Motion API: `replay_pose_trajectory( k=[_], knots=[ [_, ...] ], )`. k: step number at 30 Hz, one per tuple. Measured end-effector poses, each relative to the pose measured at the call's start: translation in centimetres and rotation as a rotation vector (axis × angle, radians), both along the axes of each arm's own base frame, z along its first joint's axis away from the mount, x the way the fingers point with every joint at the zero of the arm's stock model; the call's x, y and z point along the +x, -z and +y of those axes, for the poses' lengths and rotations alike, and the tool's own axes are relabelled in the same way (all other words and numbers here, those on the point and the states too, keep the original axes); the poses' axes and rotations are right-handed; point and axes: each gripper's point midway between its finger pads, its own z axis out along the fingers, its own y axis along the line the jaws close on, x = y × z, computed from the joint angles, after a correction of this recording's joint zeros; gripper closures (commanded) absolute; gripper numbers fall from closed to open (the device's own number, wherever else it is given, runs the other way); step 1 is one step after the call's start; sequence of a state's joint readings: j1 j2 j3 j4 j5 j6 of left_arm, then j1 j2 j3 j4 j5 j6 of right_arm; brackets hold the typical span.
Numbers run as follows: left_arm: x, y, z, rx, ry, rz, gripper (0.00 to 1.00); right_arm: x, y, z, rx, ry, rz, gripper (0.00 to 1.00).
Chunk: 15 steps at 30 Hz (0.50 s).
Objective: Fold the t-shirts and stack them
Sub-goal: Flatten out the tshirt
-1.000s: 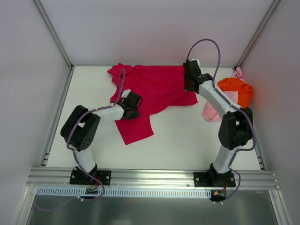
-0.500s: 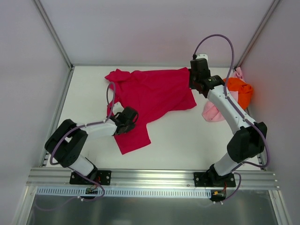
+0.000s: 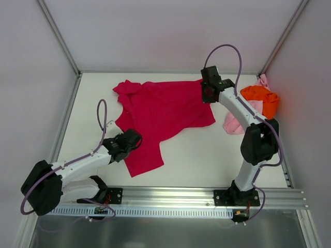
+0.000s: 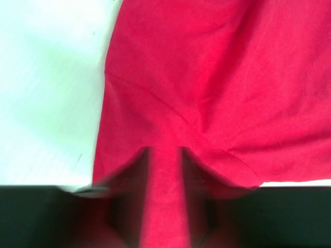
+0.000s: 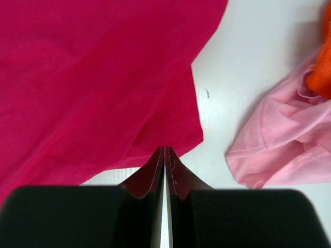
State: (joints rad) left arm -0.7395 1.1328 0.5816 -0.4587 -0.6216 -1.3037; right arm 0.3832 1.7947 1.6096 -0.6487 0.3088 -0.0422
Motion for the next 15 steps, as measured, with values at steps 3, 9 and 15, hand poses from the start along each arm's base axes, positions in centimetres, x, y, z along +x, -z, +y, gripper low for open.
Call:
replay_pose_trajectory(
  k=[3,9,15],
  knots=[
    [0.7,-0.3,-0.1,0.036,0.042,-0.025,0.31,0.1,1.1,0.7,0.011,-0.040,0.030,0.90],
    [4.8,-0.6,-1.8,0.071,0.109,-0.041,0.23,1.3,2.4,1.0,-0.014,-0.069,0.036,0.66],
    [13.6,-5.2,-4.3,0.012,0.135,-0.136,0.22,3.3,4.5,1.5,-0.038,-0.104,0.045,0.37]
  ],
)
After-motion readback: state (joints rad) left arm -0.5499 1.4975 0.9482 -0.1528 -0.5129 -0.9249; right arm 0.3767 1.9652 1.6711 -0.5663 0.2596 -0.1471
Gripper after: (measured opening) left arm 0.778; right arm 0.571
